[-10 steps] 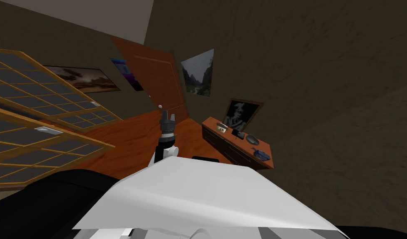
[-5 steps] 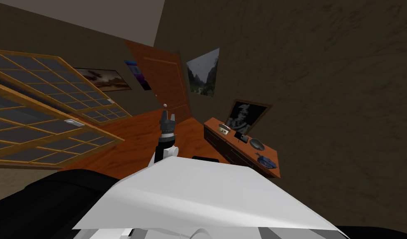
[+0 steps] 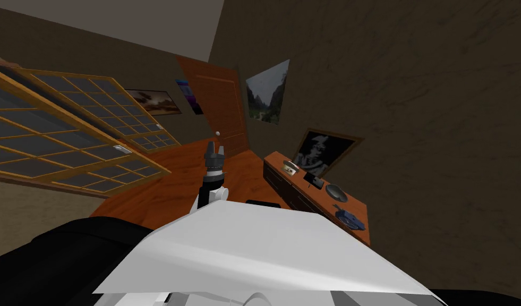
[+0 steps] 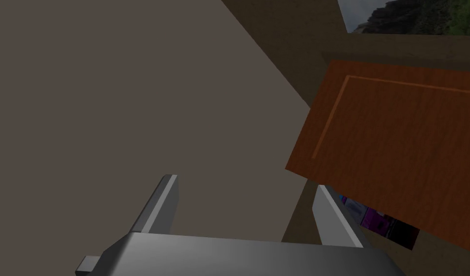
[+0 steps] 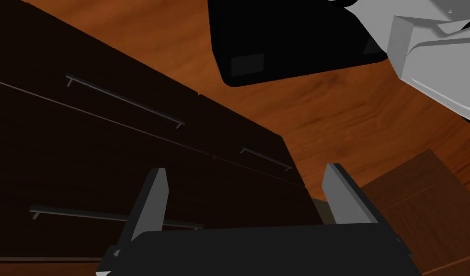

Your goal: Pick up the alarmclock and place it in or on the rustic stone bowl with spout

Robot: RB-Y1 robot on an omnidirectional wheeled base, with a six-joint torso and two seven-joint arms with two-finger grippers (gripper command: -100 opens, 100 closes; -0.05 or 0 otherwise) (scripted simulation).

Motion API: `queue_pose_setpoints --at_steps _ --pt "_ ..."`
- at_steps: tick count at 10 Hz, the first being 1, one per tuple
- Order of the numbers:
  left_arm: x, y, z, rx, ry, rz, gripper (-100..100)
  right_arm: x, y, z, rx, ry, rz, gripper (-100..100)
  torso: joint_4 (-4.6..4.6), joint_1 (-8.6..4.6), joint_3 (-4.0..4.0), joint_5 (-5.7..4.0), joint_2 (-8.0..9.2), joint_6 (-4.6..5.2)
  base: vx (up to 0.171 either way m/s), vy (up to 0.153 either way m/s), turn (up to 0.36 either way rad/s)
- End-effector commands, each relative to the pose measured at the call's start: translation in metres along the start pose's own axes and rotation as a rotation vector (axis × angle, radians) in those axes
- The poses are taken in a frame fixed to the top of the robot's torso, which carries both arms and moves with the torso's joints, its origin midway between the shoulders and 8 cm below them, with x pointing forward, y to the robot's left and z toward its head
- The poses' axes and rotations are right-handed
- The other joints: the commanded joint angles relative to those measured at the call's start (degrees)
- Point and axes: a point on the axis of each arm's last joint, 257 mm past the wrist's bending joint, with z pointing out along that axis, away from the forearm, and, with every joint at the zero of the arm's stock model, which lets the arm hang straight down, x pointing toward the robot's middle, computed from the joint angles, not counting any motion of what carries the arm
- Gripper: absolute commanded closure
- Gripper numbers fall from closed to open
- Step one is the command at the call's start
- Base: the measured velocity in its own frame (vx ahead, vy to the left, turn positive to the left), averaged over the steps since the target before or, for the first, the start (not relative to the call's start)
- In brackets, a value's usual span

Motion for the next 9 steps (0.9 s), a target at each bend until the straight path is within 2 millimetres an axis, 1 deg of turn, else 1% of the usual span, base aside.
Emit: queue_pose_setpoints --at_steps 1,2,3,4,5,6,7,8,9 --pt "0.000 0.000 0.000 0.000 0.000 0.000 0 0.036 -0.030 -0.019 0.044 0.097 -0.052 -100 0.00 0.00 0.00 0.00 0.00 0.00 0.052 -0.103 0.435" --pt "0.000 0.000 0.000 0.000 0.000 0.000 0 0.048 -0.040 -0.024 0.066 0.121 -0.045 -100 -0.02 -0.24 -0.07 -0.05 -0.13 -0.01 0.044 -0.098 0.258" --pt "0.000 0.000 0.000 0.000 0.000 0.000 0 0.076 -0.065 -0.043 0.104 0.194 -0.075 -100 -0.03 -0.22 -0.08 -0.06 -0.12 0.05 0.062 -0.091 0.315" --pt "0.000 0.000 0.000 0.000 0.000 0.000 0 0.076 -0.065 -0.043 0.104 0.194 -0.075 -100 -0.04 -0.22 -0.11 -0.05 -0.20 0.01 0.056 -0.066 0.162" --pt "0.000 0.000 0.000 0.000 0.000 0.000 0 0.094 -0.085 -0.060 0.130 0.252 -0.106 -100 -0.04 -0.10 -0.12 -0.06 -0.20 0.07 0.051 -0.052 0.257" --pt "0.000 0.000 0.000 0.000 0.000 0.000 0 0.099 -0.089 -0.063 0.140 0.262 -0.103 -100 -0.04 -0.07 -0.12 -0.03 -0.22 0.01 0.034 -0.057 0.177" --pt "0.000 0.000 0.000 0.000 0.000 0.000 0 0.115 -0.109 -0.082 0.167 0.317 -0.132 -100 -0.04 -0.03 -0.10 -0.03 -0.16 0.08 0.044 -0.058 0.262" --pt "0.000 0.000 0.000 0.000 0.000 0.000 0 0.118 -0.112 -0.084 0.173 0.324 -0.130 -100 -0.04 -0.05 -0.10 -0.01 -0.18 0.03 0.039 -0.052 0.157" --pt "0.000 0.000 0.000 0.000 0.000 0.000 0 0.133 -0.132 -0.104 0.202 0.378 -0.154 -100 -0.03 -0.01 -0.10 -0.04 -0.18 0.07 0.053 -0.047 0.246"
